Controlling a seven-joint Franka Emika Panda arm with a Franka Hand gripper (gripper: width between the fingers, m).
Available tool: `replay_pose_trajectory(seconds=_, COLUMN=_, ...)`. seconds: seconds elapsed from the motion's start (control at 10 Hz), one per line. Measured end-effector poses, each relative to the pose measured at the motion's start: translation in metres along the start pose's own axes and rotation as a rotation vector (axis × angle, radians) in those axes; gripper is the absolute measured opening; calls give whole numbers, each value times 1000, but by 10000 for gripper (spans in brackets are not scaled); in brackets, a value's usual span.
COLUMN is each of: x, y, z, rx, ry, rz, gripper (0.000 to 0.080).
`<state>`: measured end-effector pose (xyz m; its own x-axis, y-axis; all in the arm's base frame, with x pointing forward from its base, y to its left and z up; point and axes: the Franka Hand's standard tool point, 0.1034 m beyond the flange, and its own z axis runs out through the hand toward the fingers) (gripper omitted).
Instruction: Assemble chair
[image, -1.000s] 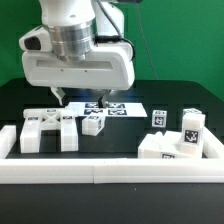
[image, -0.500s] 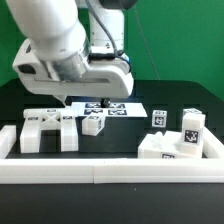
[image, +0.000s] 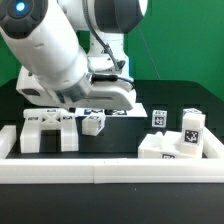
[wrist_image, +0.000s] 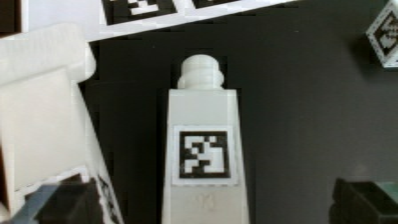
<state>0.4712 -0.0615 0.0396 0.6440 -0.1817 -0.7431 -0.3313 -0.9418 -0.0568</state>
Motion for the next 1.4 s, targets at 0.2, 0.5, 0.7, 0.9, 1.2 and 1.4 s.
replay_pose_trajectory(seconds=0.2, x=0, y=0, z=0, rx=0, ry=1, rz=0, gripper=649)
replay_pose_trajectory(seconds=0.5, x=2, y=-6, z=9, rx=-8, ry=-8, rz=-10, gripper=649)
replay_pose_trajectory(seconds=0.7, x=-3, y=-3, z=15, rx=-5, ry=-118, rz=-4, gripper=649)
replay_pose_trajectory(seconds=0.9, x=5, y=-3, z=14, rx=-8, ry=-105, rz=-4, gripper=649)
replay_pose_trajectory(seconds=1.2, x=5, y=-3, z=15, rx=-11, ry=-104, rz=-2, gripper=649)
replay_pose_trajectory(seconds=1.4, x=5, y=-3, z=15, rx=-13, ry=-105, rz=0, gripper=649)
